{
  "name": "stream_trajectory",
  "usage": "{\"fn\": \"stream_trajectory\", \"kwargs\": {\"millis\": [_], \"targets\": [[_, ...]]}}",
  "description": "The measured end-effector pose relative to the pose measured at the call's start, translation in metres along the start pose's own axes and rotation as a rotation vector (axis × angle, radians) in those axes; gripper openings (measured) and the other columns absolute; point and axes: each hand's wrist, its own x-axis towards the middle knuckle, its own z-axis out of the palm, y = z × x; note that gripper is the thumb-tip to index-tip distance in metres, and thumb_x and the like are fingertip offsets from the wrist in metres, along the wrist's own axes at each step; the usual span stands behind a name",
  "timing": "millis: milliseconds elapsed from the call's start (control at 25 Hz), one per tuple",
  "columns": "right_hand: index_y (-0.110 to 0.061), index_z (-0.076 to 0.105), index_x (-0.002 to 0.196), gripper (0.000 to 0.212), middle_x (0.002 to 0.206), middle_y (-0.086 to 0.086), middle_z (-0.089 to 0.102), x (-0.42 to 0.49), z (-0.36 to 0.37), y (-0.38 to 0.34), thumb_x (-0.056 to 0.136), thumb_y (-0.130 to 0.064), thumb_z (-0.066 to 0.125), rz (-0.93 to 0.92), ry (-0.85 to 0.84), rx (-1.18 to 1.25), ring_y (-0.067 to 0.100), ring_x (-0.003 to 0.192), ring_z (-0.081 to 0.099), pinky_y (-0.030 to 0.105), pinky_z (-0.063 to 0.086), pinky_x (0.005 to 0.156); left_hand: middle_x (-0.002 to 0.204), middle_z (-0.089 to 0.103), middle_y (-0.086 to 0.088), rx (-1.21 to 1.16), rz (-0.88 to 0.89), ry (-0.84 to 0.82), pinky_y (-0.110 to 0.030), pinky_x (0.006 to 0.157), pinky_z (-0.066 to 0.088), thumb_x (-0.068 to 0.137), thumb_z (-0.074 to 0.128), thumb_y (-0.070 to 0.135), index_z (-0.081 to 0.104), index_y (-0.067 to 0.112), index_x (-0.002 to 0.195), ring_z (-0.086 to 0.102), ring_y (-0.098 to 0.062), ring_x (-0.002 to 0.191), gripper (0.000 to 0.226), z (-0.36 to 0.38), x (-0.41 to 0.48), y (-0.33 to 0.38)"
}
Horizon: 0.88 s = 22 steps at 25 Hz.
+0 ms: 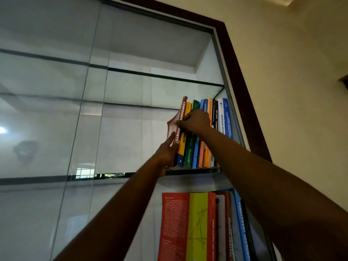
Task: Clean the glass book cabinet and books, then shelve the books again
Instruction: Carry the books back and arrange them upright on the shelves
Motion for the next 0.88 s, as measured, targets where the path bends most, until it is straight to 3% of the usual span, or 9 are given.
{"fn": "stream_trajectory", "kwargs": {"millis": [160, 280, 400, 480, 600, 720, 800, 880], "targets": [[0.001, 0.069, 0.101, 0.035, 0.097, 0.014, 0.070, -0.008, 0.008, -0.004, 0.081, -0.028, 0.071, -0.027, 0.090, 0.048, 0.024, 0.087, 0.066, 0.026, 0.049, 0.068, 0.137, 0.049, -0.011, -0.035, 0.159, 0.148, -0.034, 0.095, 0.047, 0.101, 0.030, 0.036, 0.032, 0.022, 0.143, 0.052, -0.025, 0.119, 0.044, 0.023, 0.002, 0.000], [-0.002, 0.066, 0.109, 0.038, 0.104, 0.014, 0.069, -0.011, 0.003, -0.005, 0.081, -0.026, 0.071, 0.014, 0.107, 0.132, 0.022, 0.089, 0.066, 0.020, 0.048, 0.067, 0.127, 0.051, -0.004, -0.117, 0.182, 0.051, -0.023, 0.084, 0.051, 0.101, 0.032, 0.029, 0.030, 0.021, 0.142, 0.056, -0.016, 0.109, 0.042, 0.017, 0.002, 0.009], [-0.002, 0.065, 0.112, 0.034, 0.108, 0.014, 0.068, -0.020, 0.004, -0.002, 0.084, -0.022, 0.067, 0.029, 0.113, 0.094, 0.024, 0.092, 0.066, 0.027, 0.051, 0.078, 0.139, 0.045, -0.011, -0.078, 0.064, -0.044, -0.044, 0.101, 0.045, 0.100, 0.036, 0.032, 0.025, 0.022, 0.145, 0.049, -0.026, 0.123, 0.047, 0.009, 0.006, 0.003], [-0.001, 0.064, 0.114, 0.030, 0.111, 0.016, 0.066, -0.031, 0.005, -0.005, 0.090, -0.020, 0.059, 0.018, 0.099, 0.046, 0.025, 0.097, 0.064, 0.030, 0.049, 0.082, 0.139, 0.046, -0.013, -0.065, 0.014, -0.039, -0.049, 0.100, 0.045, 0.100, 0.036, 0.035, 0.028, 0.022, 0.144, 0.050, -0.030, 0.123, 0.047, 0.007, 0.005, -0.002], [0.001, 0.062, 0.114, 0.029, 0.114, 0.017, 0.064, -0.051, 0.005, -0.008, 0.094, -0.016, 0.051, 0.030, 0.039, 0.101, 0.028, 0.101, 0.060, 0.035, 0.049, 0.086, 0.121, 0.059, -0.012, -0.167, -0.115, 0.017, -0.047, 0.088, 0.052, 0.101, 0.035, 0.037, 0.043, 0.010, 0.135, 0.061, -0.029, 0.105, 0.044, 0.002, -0.010, 0.008], [-0.005, 0.056, 0.123, 0.032, 0.120, 0.011, 0.060, -0.087, -0.012, -0.007, 0.094, -0.018, 0.051, 0.067, -0.061, 0.210, 0.020, 0.098, 0.058, 0.027, 0.049, 0.079, 0.120, 0.054, 0.001, 0.024, -0.033, 0.187, -0.023, 0.070, 0.048, 0.101, 0.037, 0.034, 0.048, 0.012, 0.133, 0.052, -0.013, 0.098, 0.040, 0.001, -0.052, 0.024], [-0.011, 0.053, 0.128, 0.035, 0.122, 0.005, 0.058, -0.122, -0.024, -0.005, 0.094, -0.019, 0.052, 0.086, -0.166, 0.286, 0.011, 0.096, 0.052, 0.018, 0.044, 0.073, 0.130, 0.052, 0.003, 0.127, 0.044, 0.260, -0.019, 0.075, 0.038, 0.099, 0.041, 0.034, 0.049, 0.020, 0.134, 0.046, -0.007, 0.103, 0.038, 0.002, -0.096, 0.030], [-0.013, 0.055, 0.126, 0.033, 0.115, 0.002, 0.059, -0.163, -0.029, 0.002, 0.094, -0.018, 0.053, 0.066, -0.276, 0.370, 0.009, 0.094, 0.052, 0.013, 0.042, 0.067, 0.125, 0.054, 0.010, 0.171, 0.101, 0.294, -0.008, 0.073, 0.037, 0.096, 0.047, 0.034, 0.053, 0.028, 0.128, 0.049, 0.001, 0.101, 0.033, 0.001, -0.147, 0.023]]}}
